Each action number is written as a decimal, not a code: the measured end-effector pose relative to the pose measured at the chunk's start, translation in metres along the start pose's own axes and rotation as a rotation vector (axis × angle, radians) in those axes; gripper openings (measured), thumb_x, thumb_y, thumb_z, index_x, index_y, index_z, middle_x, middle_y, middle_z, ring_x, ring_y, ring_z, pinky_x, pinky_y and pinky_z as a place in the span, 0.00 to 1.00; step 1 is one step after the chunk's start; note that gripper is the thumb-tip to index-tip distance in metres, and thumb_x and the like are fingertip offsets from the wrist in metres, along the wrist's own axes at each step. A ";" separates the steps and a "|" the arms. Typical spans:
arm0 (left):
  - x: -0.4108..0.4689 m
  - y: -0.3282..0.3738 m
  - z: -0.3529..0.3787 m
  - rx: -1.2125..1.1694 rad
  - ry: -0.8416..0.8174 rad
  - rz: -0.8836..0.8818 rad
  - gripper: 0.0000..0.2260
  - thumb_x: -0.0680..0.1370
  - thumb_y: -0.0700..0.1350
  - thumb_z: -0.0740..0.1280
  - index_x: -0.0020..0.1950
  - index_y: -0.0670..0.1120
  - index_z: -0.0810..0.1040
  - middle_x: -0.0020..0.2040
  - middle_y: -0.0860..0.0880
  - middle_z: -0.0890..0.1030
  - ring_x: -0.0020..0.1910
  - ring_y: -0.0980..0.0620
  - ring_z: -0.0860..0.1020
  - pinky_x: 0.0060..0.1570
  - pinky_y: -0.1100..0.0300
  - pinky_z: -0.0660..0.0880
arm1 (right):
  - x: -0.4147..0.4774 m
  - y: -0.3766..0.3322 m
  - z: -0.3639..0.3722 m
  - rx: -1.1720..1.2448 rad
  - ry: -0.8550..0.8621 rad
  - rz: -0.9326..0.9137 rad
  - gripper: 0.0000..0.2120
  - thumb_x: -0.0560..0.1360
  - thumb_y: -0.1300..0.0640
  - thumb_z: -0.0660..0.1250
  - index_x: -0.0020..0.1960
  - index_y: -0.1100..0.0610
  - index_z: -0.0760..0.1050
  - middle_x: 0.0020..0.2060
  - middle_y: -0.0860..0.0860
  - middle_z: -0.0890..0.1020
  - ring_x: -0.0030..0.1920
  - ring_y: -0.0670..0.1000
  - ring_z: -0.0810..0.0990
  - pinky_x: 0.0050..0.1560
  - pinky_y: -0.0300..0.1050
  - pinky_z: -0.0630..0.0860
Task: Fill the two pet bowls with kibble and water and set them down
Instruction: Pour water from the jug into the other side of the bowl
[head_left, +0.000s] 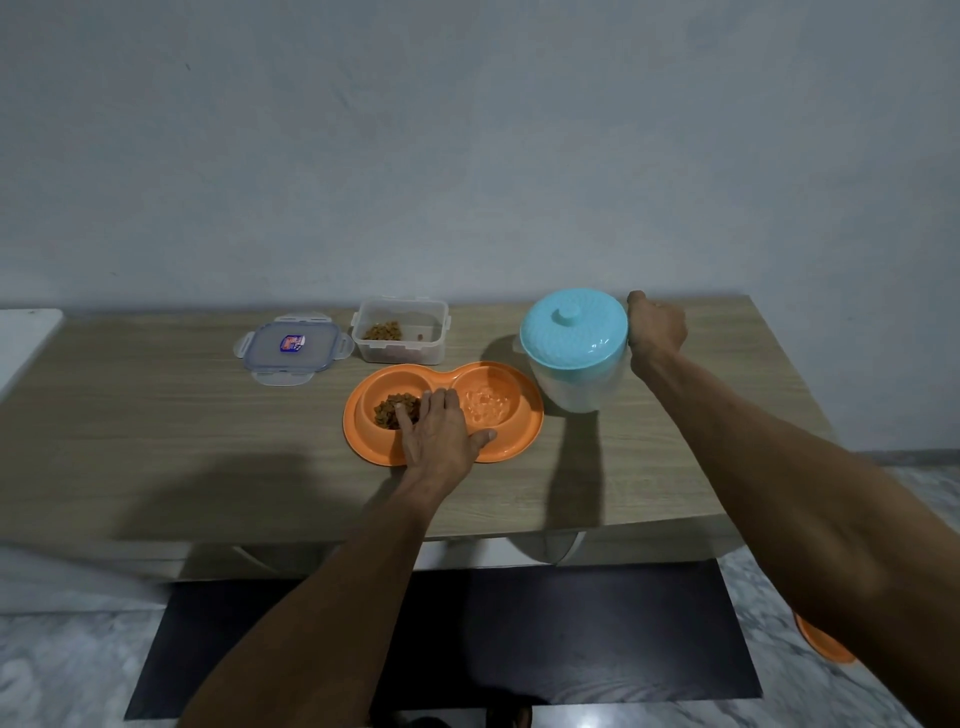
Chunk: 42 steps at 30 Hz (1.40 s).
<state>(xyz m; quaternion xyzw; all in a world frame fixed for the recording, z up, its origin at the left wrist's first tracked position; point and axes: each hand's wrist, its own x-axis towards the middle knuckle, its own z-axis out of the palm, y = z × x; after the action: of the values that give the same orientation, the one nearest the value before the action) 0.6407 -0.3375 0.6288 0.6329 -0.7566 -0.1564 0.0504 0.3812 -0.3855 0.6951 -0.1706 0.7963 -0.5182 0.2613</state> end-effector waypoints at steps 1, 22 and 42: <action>0.000 0.000 0.000 -0.001 0.001 0.000 0.37 0.76 0.63 0.65 0.76 0.43 0.61 0.76 0.46 0.64 0.79 0.45 0.55 0.74 0.36 0.47 | 0.002 0.001 0.000 0.016 0.004 0.020 0.12 0.71 0.55 0.64 0.31 0.59 0.69 0.30 0.50 0.73 0.33 0.52 0.71 0.39 0.48 0.69; 0.001 -0.004 0.003 0.026 0.019 0.033 0.35 0.76 0.64 0.64 0.75 0.43 0.63 0.75 0.45 0.67 0.76 0.44 0.60 0.73 0.33 0.51 | 0.022 0.032 -0.014 0.208 0.007 0.156 0.14 0.71 0.46 0.63 0.33 0.55 0.72 0.33 0.50 0.77 0.36 0.54 0.75 0.40 0.48 0.71; 0.012 -0.095 -0.023 -0.310 0.081 -0.422 0.34 0.77 0.62 0.63 0.71 0.38 0.65 0.71 0.36 0.69 0.70 0.37 0.67 0.68 0.42 0.67 | -0.098 0.101 0.031 -0.098 0.045 0.301 0.27 0.77 0.50 0.63 0.70 0.65 0.68 0.67 0.62 0.73 0.65 0.65 0.74 0.65 0.54 0.72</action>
<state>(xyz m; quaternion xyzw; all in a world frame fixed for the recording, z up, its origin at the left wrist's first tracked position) 0.7348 -0.3670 0.6205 0.7670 -0.5724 -0.2522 0.1432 0.4786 -0.3141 0.6162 -0.0502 0.8428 -0.4373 0.3097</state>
